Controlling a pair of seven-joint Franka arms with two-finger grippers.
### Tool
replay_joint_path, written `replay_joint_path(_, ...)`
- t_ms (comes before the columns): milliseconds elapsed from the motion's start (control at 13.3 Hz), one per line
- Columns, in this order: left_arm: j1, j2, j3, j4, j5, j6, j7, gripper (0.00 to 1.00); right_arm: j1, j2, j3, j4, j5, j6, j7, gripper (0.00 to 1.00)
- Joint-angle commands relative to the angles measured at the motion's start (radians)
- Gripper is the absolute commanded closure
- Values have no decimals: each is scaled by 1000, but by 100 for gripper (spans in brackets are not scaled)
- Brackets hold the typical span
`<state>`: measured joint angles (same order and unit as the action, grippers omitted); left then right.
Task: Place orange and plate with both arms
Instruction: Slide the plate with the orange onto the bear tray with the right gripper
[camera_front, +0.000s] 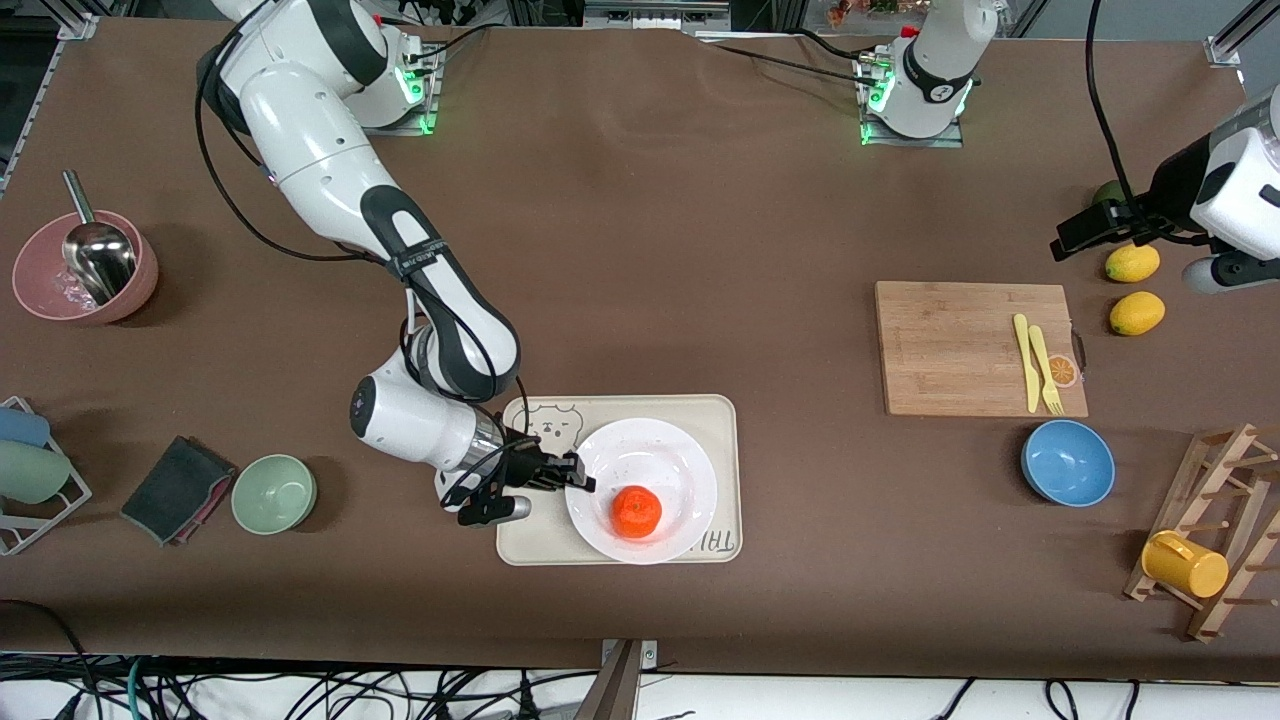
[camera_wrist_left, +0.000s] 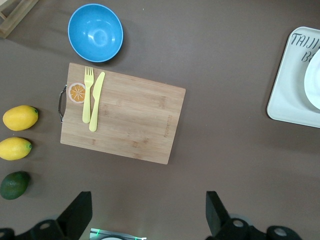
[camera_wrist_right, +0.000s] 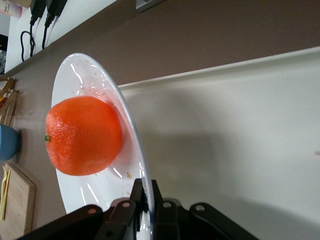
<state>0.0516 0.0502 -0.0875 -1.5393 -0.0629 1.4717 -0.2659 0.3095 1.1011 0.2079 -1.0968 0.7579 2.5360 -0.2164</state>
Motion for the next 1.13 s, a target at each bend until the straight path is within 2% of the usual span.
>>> replay_joint_path(0,10,3,-5,24,5,-24,4,0,23,42,2,51,-19,24,34,100)
replay_joint_path(451,17,3,-5,22,5,-31,8,0,31,39,8,0,-8,24,54,100)
replay_joint_path(526,17,3,-5,24,5,-31,8,0,33,37,8,-5,-8,23,54,96)
replay_joint_path(601,17,3,-5,24,5,-31,8,0,33,37,8,-6,-9,20,51,23)
replay_joint_path(676,17,3,-5,24,5,-31,8,0,31,33,8,-6,-14,18,42,0)
replay_joint_path(1051,17,3,-5,24,5,-31,8,0,36,-6,1,-6,-64,-38,51,0)
